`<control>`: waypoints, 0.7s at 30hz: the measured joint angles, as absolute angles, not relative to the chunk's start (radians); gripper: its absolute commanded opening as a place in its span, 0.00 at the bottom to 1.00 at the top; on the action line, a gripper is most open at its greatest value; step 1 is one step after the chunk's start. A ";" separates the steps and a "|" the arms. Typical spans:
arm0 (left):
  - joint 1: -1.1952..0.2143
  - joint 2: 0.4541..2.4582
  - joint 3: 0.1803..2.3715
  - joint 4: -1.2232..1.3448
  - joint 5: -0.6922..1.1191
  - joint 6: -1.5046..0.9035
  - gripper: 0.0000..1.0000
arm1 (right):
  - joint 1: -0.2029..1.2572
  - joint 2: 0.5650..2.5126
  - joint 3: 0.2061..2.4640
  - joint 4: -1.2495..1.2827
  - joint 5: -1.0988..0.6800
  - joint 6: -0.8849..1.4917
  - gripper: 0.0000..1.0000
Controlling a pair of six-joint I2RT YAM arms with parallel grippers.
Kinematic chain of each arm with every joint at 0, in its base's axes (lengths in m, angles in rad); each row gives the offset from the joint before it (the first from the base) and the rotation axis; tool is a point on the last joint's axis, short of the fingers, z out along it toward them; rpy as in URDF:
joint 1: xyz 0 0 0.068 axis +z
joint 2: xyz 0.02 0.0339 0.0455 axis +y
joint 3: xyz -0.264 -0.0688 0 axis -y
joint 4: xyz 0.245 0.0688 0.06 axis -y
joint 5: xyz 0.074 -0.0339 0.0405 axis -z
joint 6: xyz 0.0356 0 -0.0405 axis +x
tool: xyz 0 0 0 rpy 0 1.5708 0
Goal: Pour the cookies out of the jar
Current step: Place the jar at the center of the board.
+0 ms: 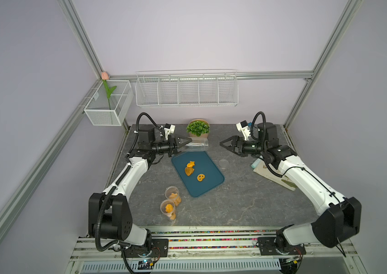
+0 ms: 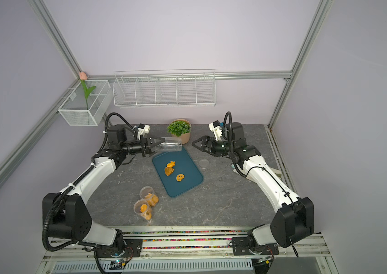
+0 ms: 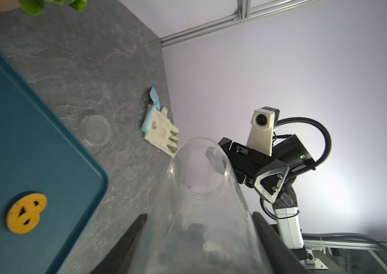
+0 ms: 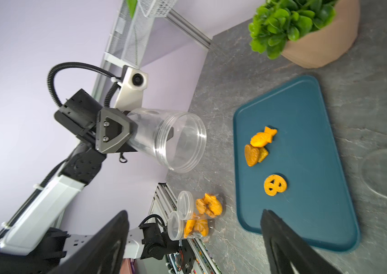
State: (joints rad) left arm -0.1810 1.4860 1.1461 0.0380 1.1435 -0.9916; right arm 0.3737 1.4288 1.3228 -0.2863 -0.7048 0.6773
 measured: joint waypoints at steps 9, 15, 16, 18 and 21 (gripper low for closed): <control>-0.220 1.489 1.127 0.342 1.173 -1.242 0.61 | 0.366 1.437 1.389 -0.269 -0.852 0.730 0.89; -0.228 1.490 1.127 0.416 1.180 -1.302 0.61 | 0.403 1.473 1.396 -0.218 -0.917 0.768 0.89; -0.229 1.490 1.127 0.422 1.180 -1.308 0.61 | 0.410 1.478 1.397 -0.212 -0.923 0.772 0.89; -0.230 1.490 1.126 0.432 1.180 -1.315 0.61 | 0.422 1.486 1.401 -0.202 -0.933 0.778 0.89; -0.234 1.490 1.121 0.443 1.183 -1.325 0.61 | 0.438 1.497 1.406 -0.174 -0.944 0.793 0.89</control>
State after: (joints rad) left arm -0.2337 1.4902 1.1213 0.4435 1.1831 -1.3247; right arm 0.4381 1.4975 1.4063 -0.1738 -0.9440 0.7929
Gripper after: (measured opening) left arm 0.610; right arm 0.889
